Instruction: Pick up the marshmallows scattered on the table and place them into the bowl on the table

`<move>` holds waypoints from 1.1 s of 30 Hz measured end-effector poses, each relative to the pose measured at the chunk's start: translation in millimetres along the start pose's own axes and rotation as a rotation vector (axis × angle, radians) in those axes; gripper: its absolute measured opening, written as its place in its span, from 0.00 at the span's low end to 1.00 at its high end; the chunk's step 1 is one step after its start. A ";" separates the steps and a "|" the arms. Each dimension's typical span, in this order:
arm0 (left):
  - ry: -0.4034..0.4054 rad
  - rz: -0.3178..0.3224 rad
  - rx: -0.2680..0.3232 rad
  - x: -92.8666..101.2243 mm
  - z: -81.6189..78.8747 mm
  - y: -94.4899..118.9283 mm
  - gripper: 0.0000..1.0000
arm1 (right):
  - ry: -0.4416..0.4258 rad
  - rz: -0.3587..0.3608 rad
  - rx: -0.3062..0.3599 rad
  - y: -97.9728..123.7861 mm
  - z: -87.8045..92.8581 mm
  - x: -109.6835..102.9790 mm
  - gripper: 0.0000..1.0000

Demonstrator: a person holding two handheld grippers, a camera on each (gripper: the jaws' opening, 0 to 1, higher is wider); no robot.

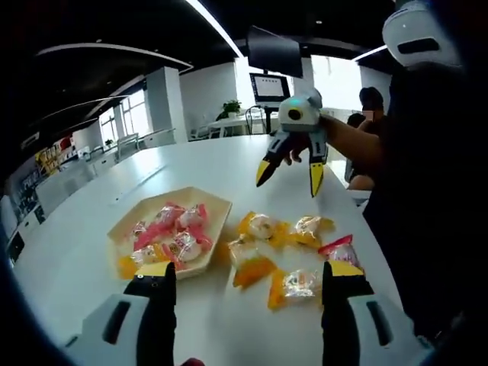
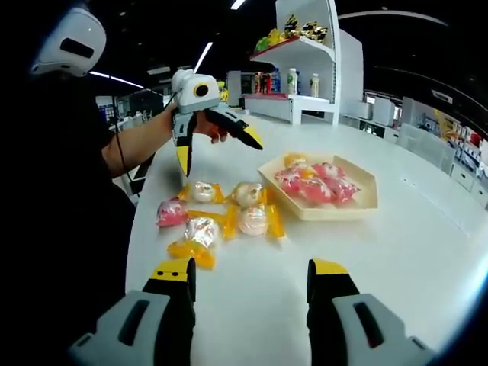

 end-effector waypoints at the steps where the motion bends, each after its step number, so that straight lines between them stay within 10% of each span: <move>1: -0.005 0.010 -0.010 1.5 1.2 -0.4 0.76 | -0.001 -0.001 0.003 0.2 -0.3 -0.2 0.57; 33: 0.039 0.196 -0.107 22.2 17.0 -15.9 0.67 | 0.000 0.011 0.002 1.3 0.2 1.4 0.57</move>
Point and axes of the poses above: the point that each gripper's makers call its tool centre point, and the gripper's own axes: y roughly backward along the fingers, x roughly to its right, z roughly out of its underside, the point moved 9 cm from there along y, roughly backward along the fingers, and after that the axes turned 6 degrees about -y, right-handed, at the moved point
